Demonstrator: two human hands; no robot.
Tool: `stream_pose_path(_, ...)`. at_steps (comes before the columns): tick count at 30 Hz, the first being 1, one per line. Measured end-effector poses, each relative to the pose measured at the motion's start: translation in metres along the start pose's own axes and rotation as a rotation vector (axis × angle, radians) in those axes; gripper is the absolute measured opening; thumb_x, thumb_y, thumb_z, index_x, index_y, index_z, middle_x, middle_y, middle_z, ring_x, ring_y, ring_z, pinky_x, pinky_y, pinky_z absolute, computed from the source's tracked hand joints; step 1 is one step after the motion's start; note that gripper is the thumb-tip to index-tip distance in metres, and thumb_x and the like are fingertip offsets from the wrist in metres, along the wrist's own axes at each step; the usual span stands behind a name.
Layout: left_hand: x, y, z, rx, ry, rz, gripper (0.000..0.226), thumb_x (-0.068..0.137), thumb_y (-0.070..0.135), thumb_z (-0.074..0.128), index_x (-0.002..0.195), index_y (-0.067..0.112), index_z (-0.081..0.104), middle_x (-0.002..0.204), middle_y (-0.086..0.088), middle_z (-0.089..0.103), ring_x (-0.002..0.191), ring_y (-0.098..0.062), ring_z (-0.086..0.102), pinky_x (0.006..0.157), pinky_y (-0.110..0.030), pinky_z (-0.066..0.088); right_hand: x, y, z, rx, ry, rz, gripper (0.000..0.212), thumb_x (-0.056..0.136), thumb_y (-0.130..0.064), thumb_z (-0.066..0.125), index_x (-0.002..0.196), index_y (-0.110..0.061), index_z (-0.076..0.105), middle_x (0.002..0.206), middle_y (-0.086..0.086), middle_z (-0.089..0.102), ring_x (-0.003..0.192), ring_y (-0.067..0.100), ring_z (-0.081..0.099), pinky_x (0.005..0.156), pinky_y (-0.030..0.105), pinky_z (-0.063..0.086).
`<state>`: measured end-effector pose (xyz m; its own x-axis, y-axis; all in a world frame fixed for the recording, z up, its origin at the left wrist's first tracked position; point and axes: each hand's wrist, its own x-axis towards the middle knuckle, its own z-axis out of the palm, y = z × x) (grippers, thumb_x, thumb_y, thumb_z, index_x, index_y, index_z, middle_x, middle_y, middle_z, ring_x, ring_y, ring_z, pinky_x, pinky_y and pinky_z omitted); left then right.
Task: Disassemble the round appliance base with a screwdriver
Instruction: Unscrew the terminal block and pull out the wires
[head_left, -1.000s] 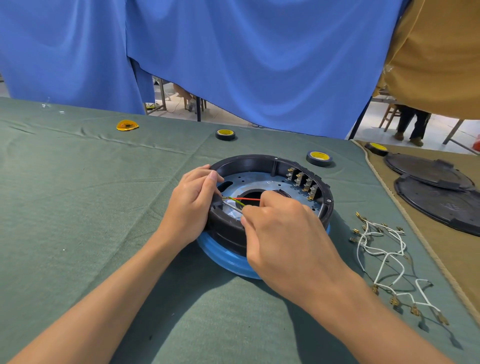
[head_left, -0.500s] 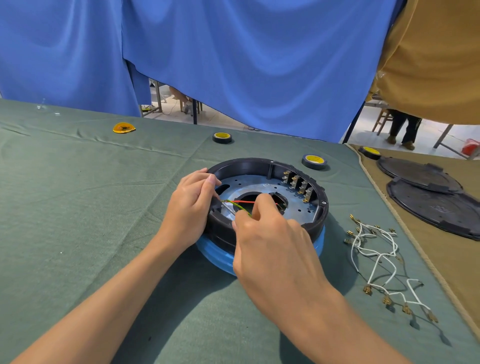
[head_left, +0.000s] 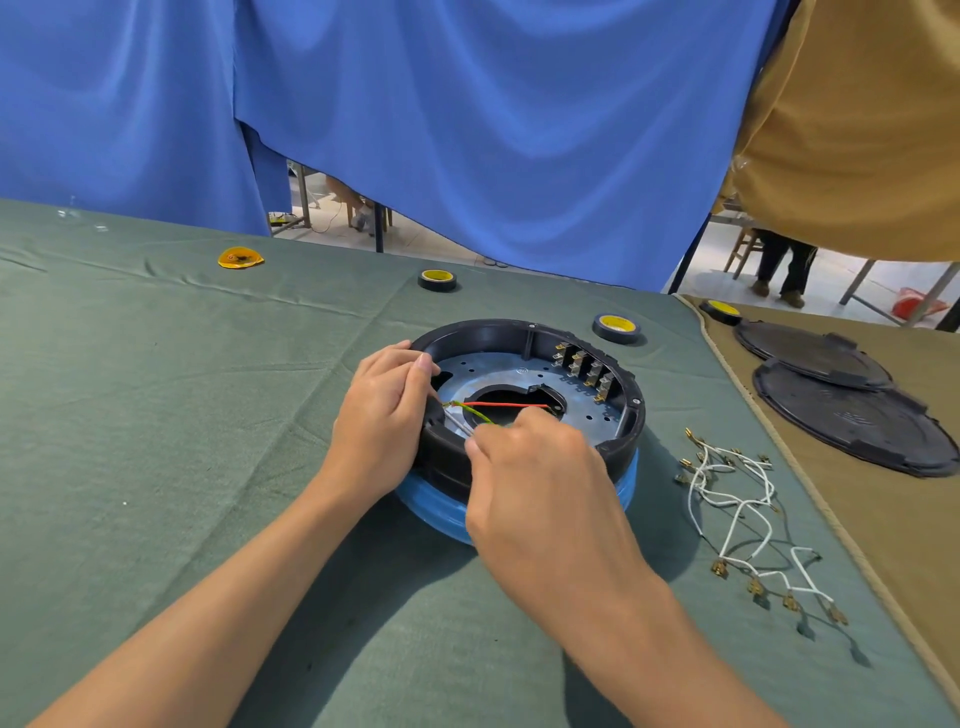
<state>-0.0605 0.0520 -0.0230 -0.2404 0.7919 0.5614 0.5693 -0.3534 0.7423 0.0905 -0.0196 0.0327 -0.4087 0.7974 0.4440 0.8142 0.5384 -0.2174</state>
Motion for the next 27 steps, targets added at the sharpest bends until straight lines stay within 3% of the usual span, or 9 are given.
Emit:
stream_pose_path(5,-0.001,0.001,0.000,-0.003,-0.004,-0.004,0.050,0.104,0.017,0.040,0.059,0.031,0.055,0.095,0.024,0.058,0.124,-0.006,0.044,0.097,-0.008,0.026,0.007,0.004,-0.003,0.037,0.001,-0.011,0.026,0.094,-0.023,0.045,0.069,-0.022,0.037,0.074,0.002,0.039,0.075,0.026,0.051,0.063,0.030,0.029)
stream_pose_path(10,-0.002,0.001,-0.001,0.003,-0.009,-0.013,0.048,0.104,0.017,0.040,0.061,0.028,0.058,0.096,0.018,0.061,0.124,-0.006,0.044,0.096,-0.006,0.026,-0.003,-0.006,0.004,-0.005,0.027,0.024,0.012,0.091,-0.016,0.050,0.079,-0.015,0.053,0.071,0.000,0.032,0.059,0.028,0.044,0.054,0.034,0.032)
stream_pose_path(14,-0.002,0.001,-0.001,0.020,-0.022,-0.018,0.044,0.104,0.019,0.039,0.066,0.022,0.061,0.100,0.012,0.063,0.125,-0.007,0.044,0.096,-0.006,0.026,-0.007,-0.008,0.006,0.027,0.066,0.063,0.016,0.084,-0.011,0.059,0.070,-0.014,0.051,0.066,0.000,0.035,0.051,0.031,0.047,0.048,0.032,0.029)
stream_pose_path(21,-0.001,0.002,-0.001,0.019,-0.007,-0.005,0.048,0.104,0.017,0.040,0.060,0.029,0.056,0.097,0.013,0.062,0.123,-0.007,0.044,0.096,-0.007,0.026,0.004,0.007,0.000,0.048,0.027,-0.027,0.023,0.094,-0.025,0.044,0.072,-0.023,0.041,0.072,0.001,0.041,0.074,0.029,0.053,0.062,0.034,0.036)
stream_pose_path(25,-0.002,0.002,-0.001,0.007,0.003,-0.009,0.052,0.104,0.018,0.040,0.057,0.030,0.056,0.094,0.022,0.060,0.124,-0.007,0.045,0.098,-0.018,0.030,0.004,0.007,-0.001,0.064,0.051,-0.039,0.025,0.095,-0.025,0.043,0.070,-0.022,0.044,0.071,0.001,0.041,0.073,0.027,0.052,0.062,0.032,0.030)
stream_pose_path(27,-0.002,0.002,-0.001,0.007,0.003,-0.011,0.051,0.104,0.018,0.040,0.057,0.029,0.057,0.094,0.025,0.059,0.124,-0.006,0.044,0.098,-0.016,0.030,0.001,0.004,0.001,0.059,0.068,-0.027,0.023,0.095,-0.023,0.045,0.071,-0.023,0.044,0.071,0.001,0.038,0.071,0.028,0.051,0.061,0.032,0.028)
